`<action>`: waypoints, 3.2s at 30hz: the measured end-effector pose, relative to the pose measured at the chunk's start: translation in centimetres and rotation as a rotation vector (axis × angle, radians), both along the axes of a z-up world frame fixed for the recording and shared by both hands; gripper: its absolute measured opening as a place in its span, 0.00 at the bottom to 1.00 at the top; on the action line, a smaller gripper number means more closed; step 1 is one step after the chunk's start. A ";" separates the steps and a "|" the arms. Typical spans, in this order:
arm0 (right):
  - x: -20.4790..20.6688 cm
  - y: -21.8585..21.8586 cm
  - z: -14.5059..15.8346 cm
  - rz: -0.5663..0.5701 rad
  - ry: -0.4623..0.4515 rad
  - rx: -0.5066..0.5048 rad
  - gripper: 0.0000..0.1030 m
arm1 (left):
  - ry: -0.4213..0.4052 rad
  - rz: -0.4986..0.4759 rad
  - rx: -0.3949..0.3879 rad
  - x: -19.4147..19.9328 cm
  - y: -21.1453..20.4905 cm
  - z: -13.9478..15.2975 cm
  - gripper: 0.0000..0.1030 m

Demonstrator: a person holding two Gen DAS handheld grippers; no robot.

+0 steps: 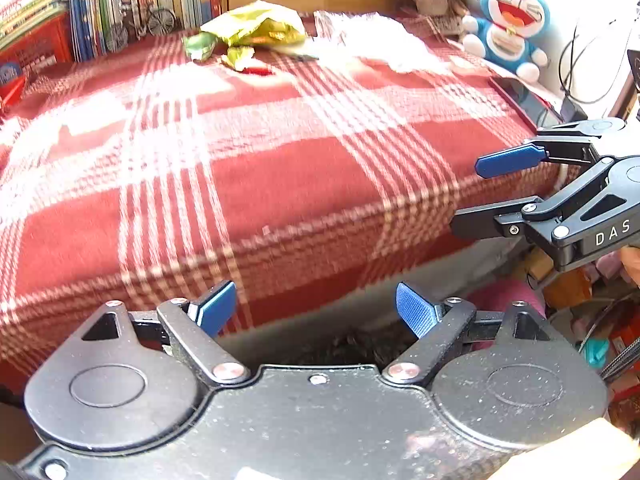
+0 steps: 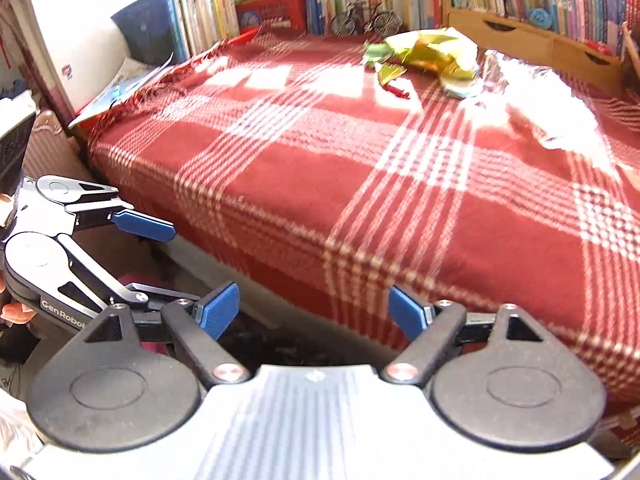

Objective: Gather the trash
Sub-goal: 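Grasp the gold wrapper strip with the left tool while the right tool grasps the plastic bag, then lower the gold strip and plastic bag into the black trash bag and open both tools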

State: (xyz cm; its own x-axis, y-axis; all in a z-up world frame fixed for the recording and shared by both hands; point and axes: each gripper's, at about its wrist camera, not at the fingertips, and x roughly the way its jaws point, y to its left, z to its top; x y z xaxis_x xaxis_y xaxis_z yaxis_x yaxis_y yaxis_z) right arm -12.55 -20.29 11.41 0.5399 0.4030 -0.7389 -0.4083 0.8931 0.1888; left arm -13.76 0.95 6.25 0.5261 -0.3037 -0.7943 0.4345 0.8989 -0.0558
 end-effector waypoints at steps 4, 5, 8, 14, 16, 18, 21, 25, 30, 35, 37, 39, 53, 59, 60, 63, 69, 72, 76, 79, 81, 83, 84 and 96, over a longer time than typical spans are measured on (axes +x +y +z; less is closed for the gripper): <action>3.4 -2.4 2.3 -0.104 -0.106 -0.019 0.87 | -0.114 0.041 -0.023 3.8 -0.6 2.8 0.86; 4.3 -3.0 2.7 -0.129 -0.129 -0.026 0.87 | -0.130 0.050 -0.029 4.8 -0.8 3.3 0.86; 6.5 -4.2 3.4 -0.186 -0.157 -0.039 0.93 | -0.152 0.080 -0.047 9.4 -1.4 4.5 0.87; 14.4 -9.2 3.3 -0.411 -0.153 0.000 0.96 | -0.112 0.186 -0.087 18.9 -3.2 3.8 0.87; 16.5 -10.6 2.6 -0.469 -0.125 0.021 0.96 | -0.101 0.253 -0.109 21.9 -3.5 3.0 0.87; 18.4 -11.7 1.8 -0.520 -0.094 0.046 0.97 | -0.088 0.324 -0.153 24.4 -3.3 2.1 0.87; 21.0 -13.2 0.4 -0.581 -0.051 0.080 0.97 | -0.068 0.395 -0.182 27.3 -3.4 1.0 0.87; 23.5 -14.4 -1.6 -0.651 -0.007 0.123 0.97 | -0.067 0.441 -0.164 30.5 -4.4 -0.7 0.86; 26.2 -14.5 -4.0 -0.679 0.055 0.129 0.98 | -0.054 0.429 -0.132 32.8 -5.9 -2.7 0.79; 28.0 -13.8 -6.3 -0.652 0.132 0.118 1.00 | -0.091 0.439 -0.012 33.1 -7.1 -4.6 0.34; 27.9 -14.0 -6.6 -0.660 0.131 0.139 1.00 | -0.121 0.394 0.010 32.6 -7.5 -4.5 0.26; 27.5 -14.2 -6.2 -0.653 0.123 0.159 0.94 | -0.119 0.383 -0.035 32.3 -7.1 -4.2 0.23; 22.3 -13.4 -0.3 -0.568 -0.009 0.222 0.48 | -0.161 0.332 -0.177 27.4 -3.9 0.9 0.13; 19.3 -12.9 2.4 -0.539 -0.063 0.210 0.48 | -0.151 0.323 -0.237 24.3 -2.0 3.1 0.13; 18.7 -12.8 2.7 -0.529 -0.068 0.208 0.48 | -0.149 0.319 -0.244 23.7 -1.7 3.4 0.13; 17.0 -12.2 3.8 -0.501 -0.089 0.196 0.48 | -0.153 0.300 -0.250 21.7 -1.2 4.2 0.13; 12.8 -11.2 6.1 -0.452 -0.124 0.202 0.48 | -0.162 0.247 -0.269 16.6 -0.2 5.9 0.13; 11.3 -10.9 6.8 -0.435 -0.137 0.200 0.48 | -0.177 0.229 -0.280 13.9 0.3 6.7 0.13; 7.5 -10.0 8.2 -0.398 -0.167 0.184 0.49 | -0.200 0.205 -0.295 10.2 1.2 7.6 0.13; 5.3 -9.3 8.5 -0.373 -0.169 0.180 0.49 | -0.214 0.194 -0.304 7.7 2.0 8.1 0.13; 4.1 -8.9 8.4 -0.360 -0.170 0.180 0.49 | -0.217 0.187 -0.313 6.2 2.5 8.2 0.13; 2.6 -8.4 8.1 -0.341 -0.168 0.182 0.50 | -0.213 0.179 -0.318 4.5 3.0 8.2 0.13; 2.0 -8.1 7.9 -0.329 -0.164 0.180 0.50 | -0.208 0.173 -0.317 3.5 3.2 8.1 0.13; -4.6 -4.2 3.4 -0.203 -0.057 0.144 0.51 | -0.162 0.136 -0.243 -5.3 5.2 3.7 0.14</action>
